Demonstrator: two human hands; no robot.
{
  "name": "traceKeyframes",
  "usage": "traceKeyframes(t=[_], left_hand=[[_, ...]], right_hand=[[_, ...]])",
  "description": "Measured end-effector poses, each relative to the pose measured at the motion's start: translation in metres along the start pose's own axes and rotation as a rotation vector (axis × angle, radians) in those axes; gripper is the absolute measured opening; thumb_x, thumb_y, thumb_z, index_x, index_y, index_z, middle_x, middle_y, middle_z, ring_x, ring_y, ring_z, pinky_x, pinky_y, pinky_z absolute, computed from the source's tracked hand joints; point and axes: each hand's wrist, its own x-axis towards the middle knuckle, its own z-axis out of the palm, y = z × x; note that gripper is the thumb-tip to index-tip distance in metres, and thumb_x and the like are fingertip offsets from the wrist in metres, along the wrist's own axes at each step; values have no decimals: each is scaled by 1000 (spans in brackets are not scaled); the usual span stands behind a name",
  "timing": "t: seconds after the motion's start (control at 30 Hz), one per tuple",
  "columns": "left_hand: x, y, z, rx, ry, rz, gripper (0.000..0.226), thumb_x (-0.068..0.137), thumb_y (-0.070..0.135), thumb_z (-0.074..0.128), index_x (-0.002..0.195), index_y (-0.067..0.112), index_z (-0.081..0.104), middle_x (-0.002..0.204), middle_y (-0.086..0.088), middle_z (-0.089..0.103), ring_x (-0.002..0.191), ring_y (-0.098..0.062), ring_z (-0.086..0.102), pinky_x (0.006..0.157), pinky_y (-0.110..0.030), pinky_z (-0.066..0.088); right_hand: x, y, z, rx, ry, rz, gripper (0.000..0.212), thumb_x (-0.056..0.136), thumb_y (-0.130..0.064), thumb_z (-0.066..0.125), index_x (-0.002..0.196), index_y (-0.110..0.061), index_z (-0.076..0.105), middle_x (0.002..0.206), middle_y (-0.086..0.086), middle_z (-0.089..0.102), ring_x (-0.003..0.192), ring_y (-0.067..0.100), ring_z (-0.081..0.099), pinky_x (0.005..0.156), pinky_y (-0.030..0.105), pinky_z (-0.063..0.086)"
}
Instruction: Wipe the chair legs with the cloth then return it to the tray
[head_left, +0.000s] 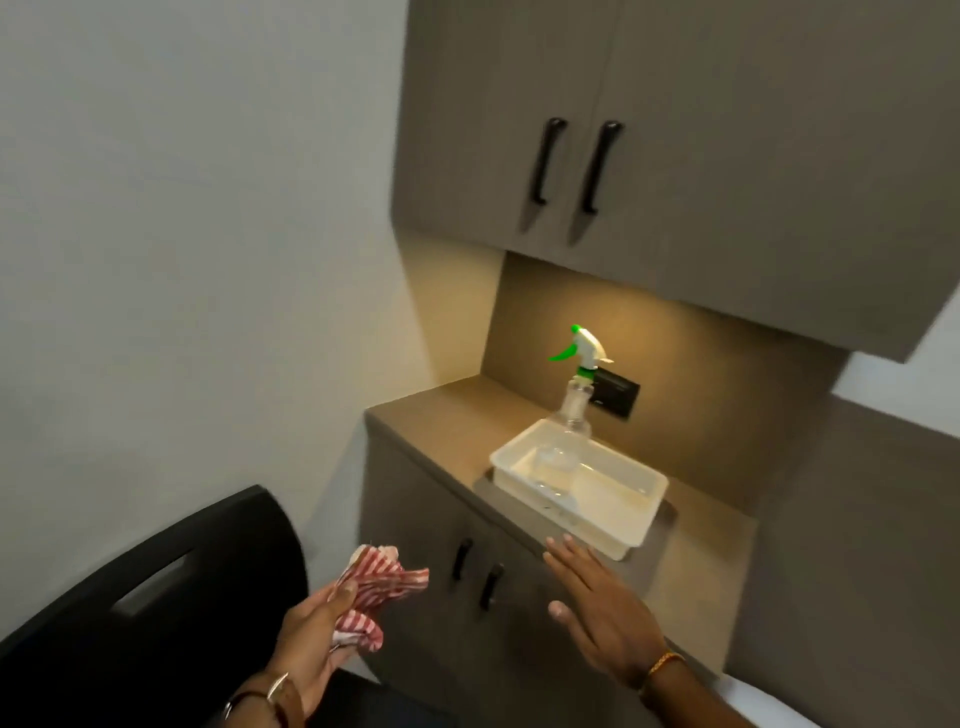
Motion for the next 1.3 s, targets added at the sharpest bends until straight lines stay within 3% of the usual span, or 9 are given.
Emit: traceKeyframes(t=[0.1, 0.27, 0.43, 0.53, 0.87, 0.93, 1.07, 1.23, 1.3], left_hand=[[13, 5, 66, 66, 7, 53, 23, 101, 15, 60, 116, 7, 75, 66, -15, 75, 54, -30, 64, 60, -41, 60], [38, 17, 153, 192, 99, 200, 20, 99, 24, 66, 117, 21, 73, 70, -2, 81, 70, -26, 75, 59, -33, 65], [69, 43, 213, 393, 87, 335, 27, 96, 20, 70, 122, 13, 74, 81, -12, 81, 76, -34, 75, 76, -53, 66], [86, 55, 250, 491, 85, 428, 33, 94, 17, 72, 127, 10, 72, 84, -13, 79, 65, -25, 72, 59, -37, 66], [106, 14, 400, 1075, -142, 948, 19, 96, 29, 65, 107, 33, 79, 111, 4, 80, 92, -25, 75, 76, -35, 62], [118, -4, 416, 1308, -154, 975, 31, 96, 23, 62, 124, 36, 70, 130, 5, 72, 104, -29, 74, 79, -40, 64], [141, -32, 425, 1552, -140, 869, 28, 87, 22, 68, 115, 23, 67, 116, -2, 74, 99, -27, 74, 78, -37, 64], [150, -35, 426, 1698, -294, 619, 31, 91, 41, 58, 110, 19, 71, 107, -7, 75, 95, -30, 73, 83, -38, 62], [147, -20, 425, 1791, -439, 592, 37, 96, 42, 49, 114, 19, 72, 116, -9, 73, 105, -32, 69, 93, -43, 57]], right_hand=[[-26, 52, -8, -40, -12, 215, 98, 91, -89, 7, 167, -27, 7, 170, -11, -4, 159, 13, -1, 129, 34, 1], [-40, 92, 14, 54, -154, 471, 132, 71, -107, 15, 166, -16, -7, 174, 4, -9, 161, 25, -3, 129, 40, 2], [-37, 103, 34, 112, -234, 562, 116, 87, -91, 29, 166, -14, -8, 175, 8, -7, 162, 28, -3, 132, 43, 5], [-32, 112, 40, 103, -207, 560, 103, 96, -79, 32, 166, -14, -6, 175, 6, -6, 162, 25, -2, 131, 40, 2], [-28, 125, 50, 56, -200, 523, 113, 81, -85, 17, 165, -14, -8, 174, 5, -14, 161, 22, -9, 127, 35, -11], [-26, 121, 45, 61, -140, 511, 112, 80, -84, 22, 166, -14, 9, 174, 8, 0, 162, 23, 7, 126, 31, -8], [-23, 116, 41, -82, -133, 480, 99, 58, -91, 56, 116, -16, 81, 126, 4, 76, 111, 16, 75, 106, 33, 48], [-25, 121, 43, 40, -245, 503, 107, 93, -80, 37, 166, -12, -2, 174, 8, -10, 162, 27, -5, 128, 42, -9], [-23, 118, 47, -9, -188, 501, 104, 94, -79, 36, 166, -12, 4, 174, 8, -4, 162, 26, 1, 129, 41, -5]])
